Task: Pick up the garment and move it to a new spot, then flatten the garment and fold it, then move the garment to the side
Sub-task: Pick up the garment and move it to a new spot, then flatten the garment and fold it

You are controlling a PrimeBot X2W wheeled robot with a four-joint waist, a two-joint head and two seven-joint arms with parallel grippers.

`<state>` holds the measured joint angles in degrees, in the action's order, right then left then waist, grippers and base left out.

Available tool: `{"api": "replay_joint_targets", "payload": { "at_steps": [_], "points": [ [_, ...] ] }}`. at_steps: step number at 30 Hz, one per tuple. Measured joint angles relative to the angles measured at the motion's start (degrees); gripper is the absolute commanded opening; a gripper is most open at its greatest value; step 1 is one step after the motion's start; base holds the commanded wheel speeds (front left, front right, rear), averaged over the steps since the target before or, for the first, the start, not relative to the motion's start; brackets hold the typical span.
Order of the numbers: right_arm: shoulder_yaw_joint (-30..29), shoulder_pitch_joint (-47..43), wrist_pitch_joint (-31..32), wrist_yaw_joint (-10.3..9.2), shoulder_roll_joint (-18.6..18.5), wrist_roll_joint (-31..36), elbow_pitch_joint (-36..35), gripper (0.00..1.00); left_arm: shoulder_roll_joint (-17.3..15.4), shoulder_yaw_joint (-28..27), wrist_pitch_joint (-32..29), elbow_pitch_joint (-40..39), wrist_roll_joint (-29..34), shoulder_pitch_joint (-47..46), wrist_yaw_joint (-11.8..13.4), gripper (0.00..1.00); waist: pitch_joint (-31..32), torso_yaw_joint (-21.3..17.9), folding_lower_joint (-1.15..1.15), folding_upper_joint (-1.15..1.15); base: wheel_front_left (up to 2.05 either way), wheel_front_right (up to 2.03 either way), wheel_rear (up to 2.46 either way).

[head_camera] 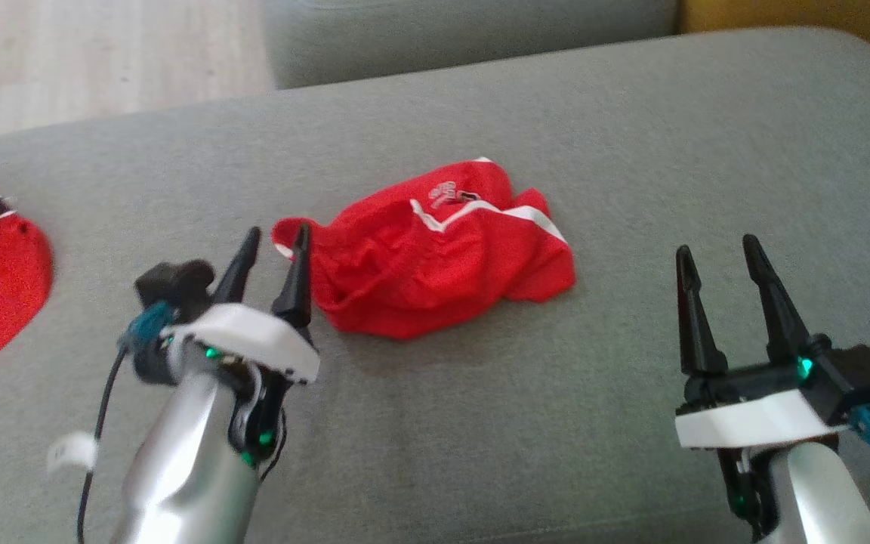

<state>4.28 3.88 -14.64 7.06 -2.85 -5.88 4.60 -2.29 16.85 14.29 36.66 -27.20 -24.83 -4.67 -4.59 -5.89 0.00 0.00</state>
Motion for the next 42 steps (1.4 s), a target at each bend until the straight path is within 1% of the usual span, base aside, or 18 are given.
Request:
{"api": "replay_joint_targets", "payload": {
  "at_steps": [2, 4, 6, 9, 11, 14, 21, 27, 42],
  "points": [
    [-0.7, -0.7, 0.0, 0.00, 0.1, 0.4, 0.3, 1.00, 0.0, -2.3, 0.0, -6.2, 3.7, 4.0, 1.2, 1.00, 0.8, 1.4, 0.00, 0.00, 0.00, 0.00, 0.00],
    [-1.5, -2.2, 0.0, 0.00, 0.1, 0.4, 0.6, 1.00, -0.1, -4.0, 0.0, -10.9, 7.0, 8.9, 2.4, 1.00, 1.8, 2.7, 0.00, 0.00, 0.00, 0.00, 0.00],
    [-2.3, -3.9, 0.0, 0.00, 0.1, 0.4, 1.0, 1.00, -0.1, -5.3, 0.0, -14.4, 9.1, 13.8, 2.8, 1.00, 2.7, 4.0, 0.00, 0.00, 0.00, 0.00, 0.00],
    [-2.7, -5.2, 0.0, 0.00, 0.1, 0.8, 2.0, 1.00, -0.2, -7.8, 0.0, -19.6, 12.4, 19.5, 4.0, 1.00, 4.1, 5.7, 0.00, 0.00, 0.00, 0.00, 0.00],
    [-2.9, -5.7, 0.0, 0.00, 0.2, 1.0, 2.1, 1.00, -0.2, -9.1, 0.0, -24.3, 15.0, 22.2, 4.5, 1.00, 4.9, 6.6, 0.00, 0.00, 0.00, 0.00, 0.00],
    [-3.5, -6.1, 0.0, 0.00, 0.2, 1.0, 2.5, 1.00, -0.2, -10.4, 0.0, -29.1, 16.6, 25.5, 4.7, 1.00, 5.8, 7.8, 0.00, 0.00, 0.00, 0.00, 0.00],
    [-3.4, -8.4, 0.0, 0.00, 0.2, 1.5, 3.8, 1.00, -0.3, -8.2, 0.0, -30.1, 17.0, 32.1, 5.3, 1.00, 7.1, 9.1, 0.00, 0.00, 0.00, 0.00, 0.00],
    [-3.4, -8.4, 0.0, 0.00, 0.3, 1.6, 4.2, 1.00, -0.3, -6.2, 0.0, -30.1, 17.1, 31.6, 5.7, 1.00, 7.0, 9.3, 0.00, 0.00, 0.00, 0.00, 0.00],
    [-3.3, -8.4, 0.0, 0.00, 0.3, 1.9, 4.6, 1.00, -0.3, -5.8, 0.0, -30.5, 18.1, 31.3, 6.7, 1.00, 6.1, 9.1, 0.00, 0.00, 0.00, 0.00, 0.00]
  ]
}}
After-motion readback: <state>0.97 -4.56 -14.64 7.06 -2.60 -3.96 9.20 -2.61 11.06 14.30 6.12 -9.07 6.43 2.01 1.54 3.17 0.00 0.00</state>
